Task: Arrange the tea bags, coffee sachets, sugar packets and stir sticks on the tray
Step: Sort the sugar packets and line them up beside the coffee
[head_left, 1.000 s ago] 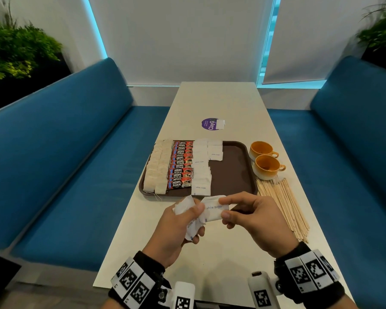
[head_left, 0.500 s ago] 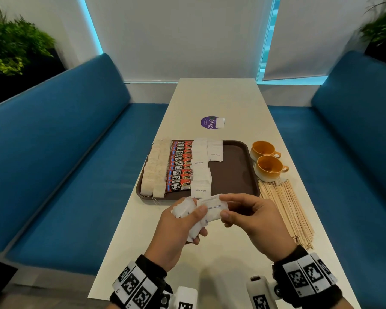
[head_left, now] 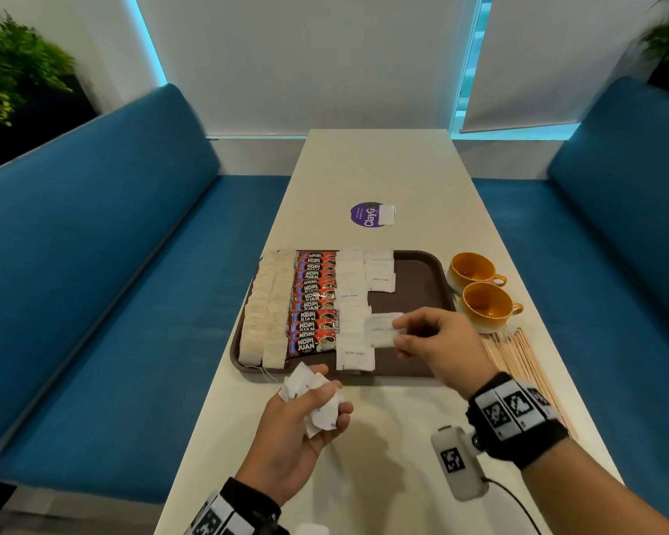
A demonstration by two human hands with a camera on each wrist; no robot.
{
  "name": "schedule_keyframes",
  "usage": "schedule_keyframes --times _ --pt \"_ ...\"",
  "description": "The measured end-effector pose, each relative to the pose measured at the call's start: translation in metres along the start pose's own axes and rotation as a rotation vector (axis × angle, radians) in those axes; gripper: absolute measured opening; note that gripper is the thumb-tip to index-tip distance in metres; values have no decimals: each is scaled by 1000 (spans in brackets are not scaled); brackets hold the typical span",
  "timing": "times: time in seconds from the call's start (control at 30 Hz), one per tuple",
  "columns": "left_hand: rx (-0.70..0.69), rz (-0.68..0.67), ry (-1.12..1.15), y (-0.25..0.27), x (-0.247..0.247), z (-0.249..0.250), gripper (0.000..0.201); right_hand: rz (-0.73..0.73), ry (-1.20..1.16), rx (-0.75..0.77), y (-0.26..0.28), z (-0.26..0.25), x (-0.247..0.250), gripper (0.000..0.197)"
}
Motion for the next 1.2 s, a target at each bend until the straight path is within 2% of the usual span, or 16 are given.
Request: schedule_keyframes --times 0.13,0.23,0.43,0.57,0.7,0.83,1.03,1.2 --pt "56 -30 72 -9 8 -1 44 99 -33 -107 -70 25 13 17" --pt "52 -43 43 -12 10 -2 40 110 -19 -204 -115 42 14 17" --pt "79 -59 -21 -16 14 -5 45 80 102 -238 -155 43 4 17" --pt "120 -47 14 -20 15 -8 61 79 254 -219 -168 44 -4 15" --pt "139 -48 34 -24 17 -7 62 50 475 -170 -179 44 -10 12" --pt "149 -37 40 -24 16 -6 61 35 593 -125 -180 41 -11 11" --pt "148 -45 70 -18 18 -2 62 81 500 -118 -172 35 -4 10" --pt "80 -110 79 -3 11 5 64 95 374 -45 -130 10 5 9"
Point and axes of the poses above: each hand's wrist, its own y-axis away from the middle knuckle, its own x-axis out of the back of the hand, z = x × y, the point moved 3 cm from there along -y, towards the middle knuckle, and after that the axes turned 2 degrees about y, right-handed, at the moved point
